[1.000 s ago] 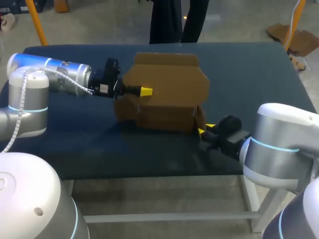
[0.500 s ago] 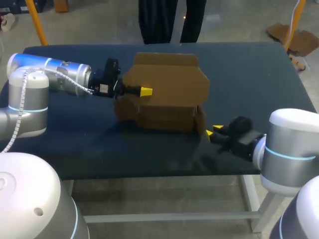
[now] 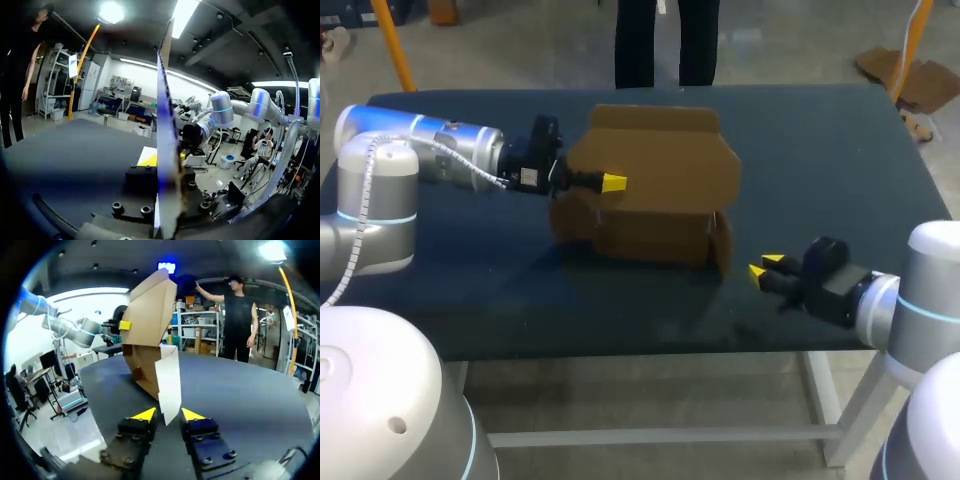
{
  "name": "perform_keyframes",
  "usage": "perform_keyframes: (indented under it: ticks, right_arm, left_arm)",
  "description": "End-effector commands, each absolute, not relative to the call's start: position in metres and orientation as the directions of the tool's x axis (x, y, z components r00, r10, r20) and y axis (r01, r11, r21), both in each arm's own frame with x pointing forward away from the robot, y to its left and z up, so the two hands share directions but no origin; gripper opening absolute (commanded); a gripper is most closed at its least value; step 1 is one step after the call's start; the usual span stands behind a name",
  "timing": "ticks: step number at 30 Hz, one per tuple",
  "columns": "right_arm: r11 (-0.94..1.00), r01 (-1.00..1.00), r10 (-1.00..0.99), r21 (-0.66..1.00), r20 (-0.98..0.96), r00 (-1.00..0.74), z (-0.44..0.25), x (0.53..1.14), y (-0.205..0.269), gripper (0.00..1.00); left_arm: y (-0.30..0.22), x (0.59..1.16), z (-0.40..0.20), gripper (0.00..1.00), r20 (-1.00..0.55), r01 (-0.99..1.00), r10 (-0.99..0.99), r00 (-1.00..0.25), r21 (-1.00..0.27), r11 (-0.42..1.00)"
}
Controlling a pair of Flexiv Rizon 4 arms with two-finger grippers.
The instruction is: Assemble the packaging by folding the flat box into shape, placing the metal phone stand inside, and closing the box properly
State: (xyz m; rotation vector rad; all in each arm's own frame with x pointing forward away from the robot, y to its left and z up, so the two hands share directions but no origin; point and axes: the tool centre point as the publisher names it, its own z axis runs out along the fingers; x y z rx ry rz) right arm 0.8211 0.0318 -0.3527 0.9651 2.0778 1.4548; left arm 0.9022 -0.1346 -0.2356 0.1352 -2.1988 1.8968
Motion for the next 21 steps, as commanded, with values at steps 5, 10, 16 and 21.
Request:
perform_keyframes:
  ticks: [5, 10, 16, 21]
  right_arm:
    - [0.206, 0.296, 0.71, 0.933, 0.066, -0.702, -0.356, 0.822, 0.026, 0.34]
    - [0.208, 0.297, 0.708, 0.932, 0.066, -0.703, -0.356, 0.824, 0.028, 0.34]
    - [0.212, 0.3, 0.706, 0.93, 0.067, -0.705, -0.358, 0.825, 0.032, 0.34]
    - [0.216, 0.297, 0.697, 0.93, 0.066, -0.714, -0.362, 0.826, 0.041, 0.34]
  left_arm:
    - [-0.137, 0.905, -0.242, 0.0, 0.227, -0.211, 0.085, -0.97, -0.964, 0.164]
    - [-0.136, 0.907, -0.247, 0.0, 0.223, -0.207, 0.085, -0.971, -0.964, 0.164]
    - [-0.134, 0.907, -0.248, 0.0, 0.218, -0.204, 0.084, -0.972, -0.967, 0.155]
    - [-0.133, 0.907, -0.247, 0.0, 0.216, -0.202, 0.084, -0.973, -0.968, 0.151]
